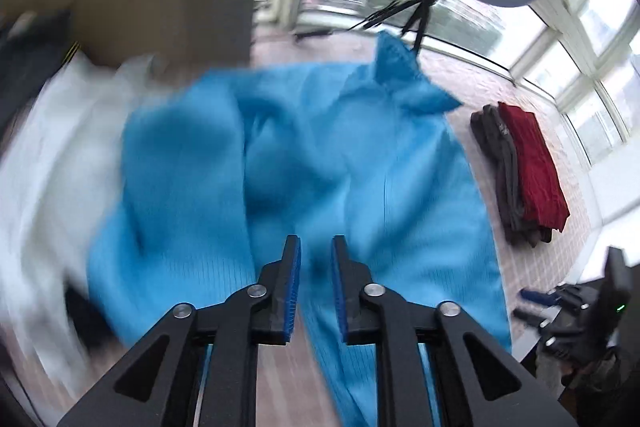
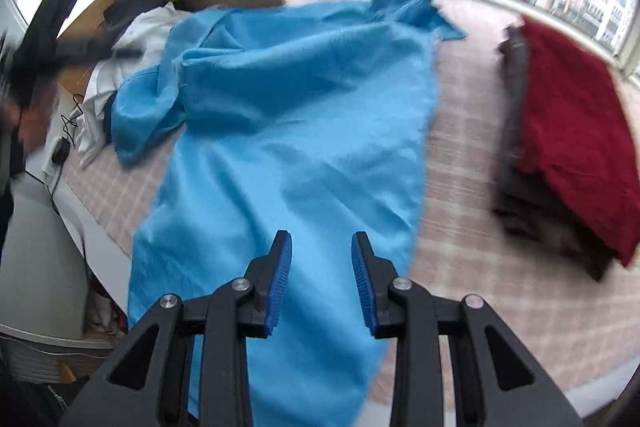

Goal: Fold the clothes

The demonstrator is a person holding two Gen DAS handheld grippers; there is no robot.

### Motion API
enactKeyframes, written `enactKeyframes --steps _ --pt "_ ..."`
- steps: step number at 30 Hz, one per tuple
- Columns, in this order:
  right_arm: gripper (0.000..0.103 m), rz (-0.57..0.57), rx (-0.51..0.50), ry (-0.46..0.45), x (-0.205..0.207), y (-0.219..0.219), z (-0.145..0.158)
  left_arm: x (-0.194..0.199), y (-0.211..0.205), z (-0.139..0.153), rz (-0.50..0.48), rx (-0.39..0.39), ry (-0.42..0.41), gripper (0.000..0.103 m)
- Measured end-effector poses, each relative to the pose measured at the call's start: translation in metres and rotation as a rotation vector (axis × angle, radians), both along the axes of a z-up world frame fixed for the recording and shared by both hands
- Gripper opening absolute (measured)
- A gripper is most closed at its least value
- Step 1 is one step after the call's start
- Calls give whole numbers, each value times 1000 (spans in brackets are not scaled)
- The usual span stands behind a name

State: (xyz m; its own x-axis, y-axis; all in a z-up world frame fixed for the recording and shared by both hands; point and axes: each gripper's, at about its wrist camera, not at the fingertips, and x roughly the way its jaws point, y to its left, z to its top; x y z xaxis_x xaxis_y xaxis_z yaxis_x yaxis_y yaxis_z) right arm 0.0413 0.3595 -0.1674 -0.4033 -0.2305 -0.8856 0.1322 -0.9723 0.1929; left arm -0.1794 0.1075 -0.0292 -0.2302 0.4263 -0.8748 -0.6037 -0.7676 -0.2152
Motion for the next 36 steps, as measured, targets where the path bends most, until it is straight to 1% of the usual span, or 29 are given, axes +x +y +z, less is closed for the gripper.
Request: enactKeyframes --steps 1,3,5,7,9,10,13,14,15,16,17,18,20,22,25,29,33,36 --pt "31 4 7 -16 -9 -3 -8 -13 15 1 -50 -26 25 43" --pt "31 1 10 -49 -26 -9 -23 -40 47 -2 -156 -91 63 58" --pt "31 -16 -11 -80 -39 -10 -35 -64 74 -13 -207 -138 62 58" --pt "31 -35 -31 -104 -47 -8 -45 -82 89 -26 -248 -172 38 58" --pt "31 -53 -40 -126 -53 -6 -53 -90 104 -46 -311 -236 26 58" --pt "31 -57 -42 -134 -55 -5 -56 -91 116 -56 -345 -275 37 58" --pt "31 -70 -42 -149 -62 -2 -60 -89 132 -80 -443 -355 42 58" --pt "31 -73 -38 -151 -64 -1 -61 -89 134 -84 -465 -358 33 57" --pt "31 -77 -30 -151 -66 0 -61 -89 136 -88 -486 -360 27 51" --pt "31 -79 -23 -151 -68 0 -61 -90 137 -91 -495 -362 24 23" --pt "31 -80 -16 -153 -71 0 -61 -93 138 -95 -487 -368 10 5" --pt "31 -82 -10 -154 -74 1 -61 -97 138 -98 -479 -372 -2 0" --pt "31 -85 3 -158 -79 1 -62 -105 137 -99 -458 -362 4 0" --pt "31 -92 17 -161 -84 2 -63 -113 136 -95 -440 -352 36 0" --pt "31 -114 50 -161 -93 6 -67 -139 135 -83 -372 -327 75 0" --pt "31 -151 161 -136 -115 6 -65 -178 138 -72 -278 -311 135 0" --pt "31 -165 205 -131 -140 2 -67 -202 156 -88 -253 -341 139 0" --pt "31 -179 262 -121 -153 0 -68 -204 169 -109 -255 -421 141 0"
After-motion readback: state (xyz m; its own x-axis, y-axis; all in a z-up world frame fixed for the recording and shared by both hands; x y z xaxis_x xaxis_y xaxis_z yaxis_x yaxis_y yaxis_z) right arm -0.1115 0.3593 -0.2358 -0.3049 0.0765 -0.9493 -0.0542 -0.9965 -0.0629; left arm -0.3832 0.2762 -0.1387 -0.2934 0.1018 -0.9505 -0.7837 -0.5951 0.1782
